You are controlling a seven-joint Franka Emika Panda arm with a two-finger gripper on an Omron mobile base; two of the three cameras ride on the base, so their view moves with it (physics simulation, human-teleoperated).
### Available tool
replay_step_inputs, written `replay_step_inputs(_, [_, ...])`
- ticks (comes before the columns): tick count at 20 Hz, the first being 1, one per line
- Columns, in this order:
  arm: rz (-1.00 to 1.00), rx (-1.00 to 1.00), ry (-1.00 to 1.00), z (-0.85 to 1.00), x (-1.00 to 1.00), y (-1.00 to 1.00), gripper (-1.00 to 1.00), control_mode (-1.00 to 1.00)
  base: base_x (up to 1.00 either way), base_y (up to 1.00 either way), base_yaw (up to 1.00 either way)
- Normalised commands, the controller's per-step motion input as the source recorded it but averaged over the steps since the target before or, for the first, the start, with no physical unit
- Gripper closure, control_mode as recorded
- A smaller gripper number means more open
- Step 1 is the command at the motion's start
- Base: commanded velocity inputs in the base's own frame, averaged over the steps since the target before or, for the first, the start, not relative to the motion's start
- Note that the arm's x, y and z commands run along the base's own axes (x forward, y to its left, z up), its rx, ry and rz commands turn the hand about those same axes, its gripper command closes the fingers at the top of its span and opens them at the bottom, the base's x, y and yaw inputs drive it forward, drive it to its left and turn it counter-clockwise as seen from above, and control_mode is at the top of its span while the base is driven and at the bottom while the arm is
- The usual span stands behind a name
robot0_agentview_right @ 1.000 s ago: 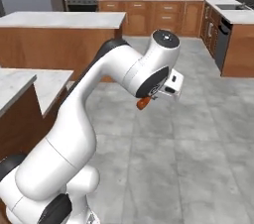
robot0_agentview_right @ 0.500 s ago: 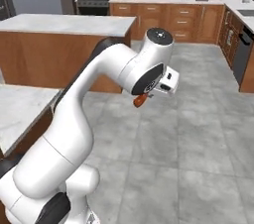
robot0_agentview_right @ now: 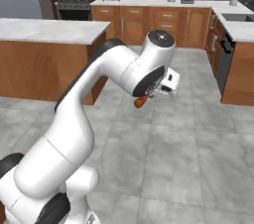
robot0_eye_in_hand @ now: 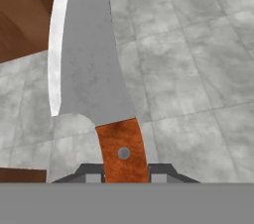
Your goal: Pick up the metallic utensils from the counter and place them in the open drawer. Make sure not to pick up any wooden utensils.
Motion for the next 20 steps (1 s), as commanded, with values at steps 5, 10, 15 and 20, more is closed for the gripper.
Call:
replay_step_inputs(5, [0.0,0.0,0.0,0.0,0.0,0.0,1.0,1.0,1.0,-0.19,0.05])
replay_step_inputs(10, [0.0,0.0,0.0,0.0,0.0,0.0,1.0,1.0,1.0,0.0,0.11])
replay_step_inputs(15, [0.0,0.0,0.0,0.0,0.0,0.0,1.0,1.0,1.0,-0.01,0.14])
replay_step_inputs(20, [0.0,0.0,0.0,0.0,0.0,0.0,1.0,1.0,1.0,-0.02,0.15])
